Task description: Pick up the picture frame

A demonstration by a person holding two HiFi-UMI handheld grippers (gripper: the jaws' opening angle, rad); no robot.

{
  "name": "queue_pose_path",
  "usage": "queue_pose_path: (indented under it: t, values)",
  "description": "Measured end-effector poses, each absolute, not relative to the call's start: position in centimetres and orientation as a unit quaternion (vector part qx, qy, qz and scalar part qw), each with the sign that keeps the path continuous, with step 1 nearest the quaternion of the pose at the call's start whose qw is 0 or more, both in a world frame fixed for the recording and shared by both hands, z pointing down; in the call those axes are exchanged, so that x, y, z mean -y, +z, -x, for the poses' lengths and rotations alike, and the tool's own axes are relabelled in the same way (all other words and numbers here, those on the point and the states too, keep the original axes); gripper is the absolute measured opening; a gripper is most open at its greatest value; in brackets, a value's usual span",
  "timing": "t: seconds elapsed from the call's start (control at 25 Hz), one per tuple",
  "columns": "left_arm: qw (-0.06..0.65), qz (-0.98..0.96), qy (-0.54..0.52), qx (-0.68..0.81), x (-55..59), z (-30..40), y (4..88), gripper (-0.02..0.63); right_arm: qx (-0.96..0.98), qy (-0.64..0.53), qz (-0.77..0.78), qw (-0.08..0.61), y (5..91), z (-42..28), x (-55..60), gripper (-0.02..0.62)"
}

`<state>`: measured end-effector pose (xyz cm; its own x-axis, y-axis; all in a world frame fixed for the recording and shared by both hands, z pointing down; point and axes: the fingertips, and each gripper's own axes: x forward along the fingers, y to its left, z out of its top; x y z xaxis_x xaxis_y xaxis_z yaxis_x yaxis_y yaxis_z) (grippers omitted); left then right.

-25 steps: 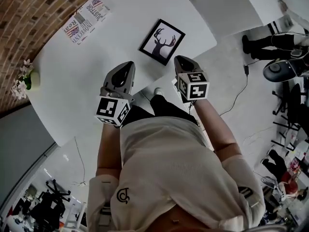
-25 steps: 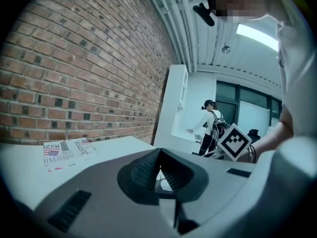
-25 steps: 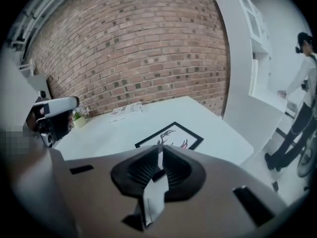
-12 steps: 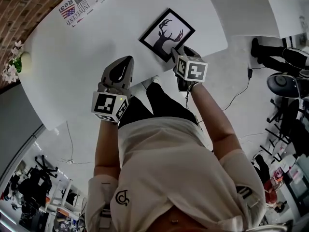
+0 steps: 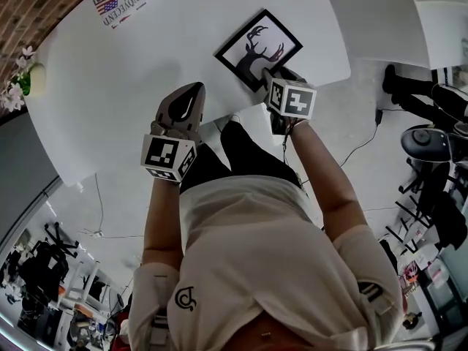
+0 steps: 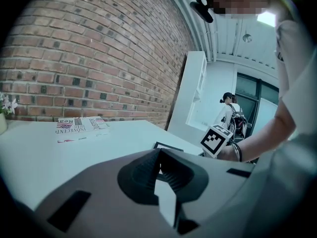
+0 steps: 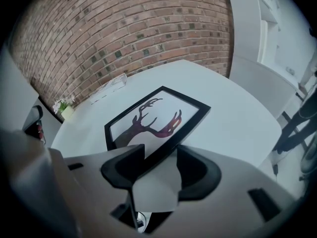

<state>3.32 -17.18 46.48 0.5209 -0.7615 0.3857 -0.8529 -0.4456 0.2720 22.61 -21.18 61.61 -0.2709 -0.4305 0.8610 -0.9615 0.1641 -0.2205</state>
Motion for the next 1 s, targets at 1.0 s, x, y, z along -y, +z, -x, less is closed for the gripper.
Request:
queue_pose_path:
  t: [1.0]
  values:
    - [0.241,-0.823,0.103,0.504,12.7,-1.9,48.2,0.012,0.722,0.340,-0.465,0.384,61.1,-22.1,19.1,0.183]
